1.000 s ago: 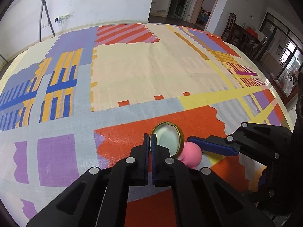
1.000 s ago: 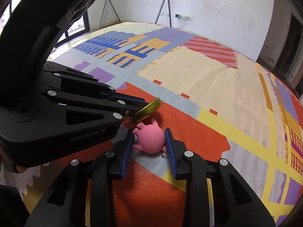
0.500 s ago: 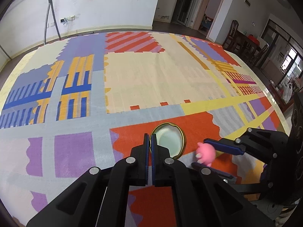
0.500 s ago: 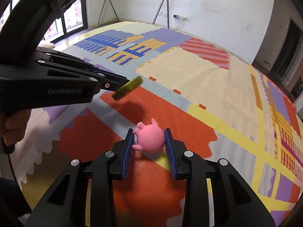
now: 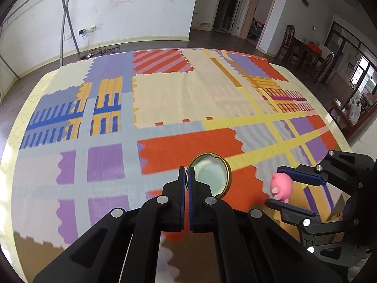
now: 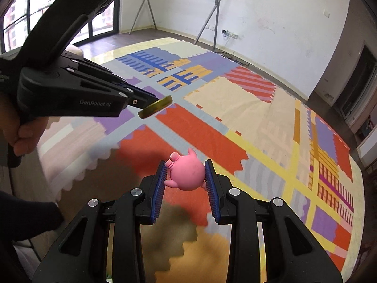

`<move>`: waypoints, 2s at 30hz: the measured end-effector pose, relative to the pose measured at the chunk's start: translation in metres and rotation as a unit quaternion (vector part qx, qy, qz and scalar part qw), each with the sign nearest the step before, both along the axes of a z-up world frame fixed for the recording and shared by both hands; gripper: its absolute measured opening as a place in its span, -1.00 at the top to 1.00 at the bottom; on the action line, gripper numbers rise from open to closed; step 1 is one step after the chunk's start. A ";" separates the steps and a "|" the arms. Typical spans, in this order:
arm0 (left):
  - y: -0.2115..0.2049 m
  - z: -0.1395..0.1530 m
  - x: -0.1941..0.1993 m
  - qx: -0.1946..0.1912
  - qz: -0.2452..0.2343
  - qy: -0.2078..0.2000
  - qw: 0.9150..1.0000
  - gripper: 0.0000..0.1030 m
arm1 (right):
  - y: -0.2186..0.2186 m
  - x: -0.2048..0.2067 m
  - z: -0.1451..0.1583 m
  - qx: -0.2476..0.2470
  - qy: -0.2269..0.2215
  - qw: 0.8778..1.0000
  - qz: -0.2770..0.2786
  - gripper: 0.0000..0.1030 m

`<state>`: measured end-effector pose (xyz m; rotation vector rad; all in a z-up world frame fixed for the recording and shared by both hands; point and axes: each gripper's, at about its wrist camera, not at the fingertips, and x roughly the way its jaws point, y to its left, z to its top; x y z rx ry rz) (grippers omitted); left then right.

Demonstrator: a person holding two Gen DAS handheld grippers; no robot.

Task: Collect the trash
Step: 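Lift the jar lid and pink pig and carry both toward the bin, then open both tools over the bin to drop the jar lid and pig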

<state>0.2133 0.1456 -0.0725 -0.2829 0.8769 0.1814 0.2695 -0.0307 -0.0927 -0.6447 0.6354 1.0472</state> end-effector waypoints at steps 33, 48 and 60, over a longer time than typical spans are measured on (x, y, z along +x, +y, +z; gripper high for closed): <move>-0.160 -0.048 -0.165 -0.018 -0.076 0.027 0.997 0.98 | -0.136 -0.131 -0.037 -0.010 0.060 0.998 -0.003 0.36; -0.179 -0.134 -0.173 -0.009 -0.135 0.137 0.981 0.98 | -0.134 -0.139 -0.122 -0.106 0.134 0.985 0.022 0.36; -0.175 -0.181 -0.170 -0.032 -0.148 0.194 0.969 0.98 | -0.128 -0.145 -0.170 -0.154 0.182 0.971 0.029 0.36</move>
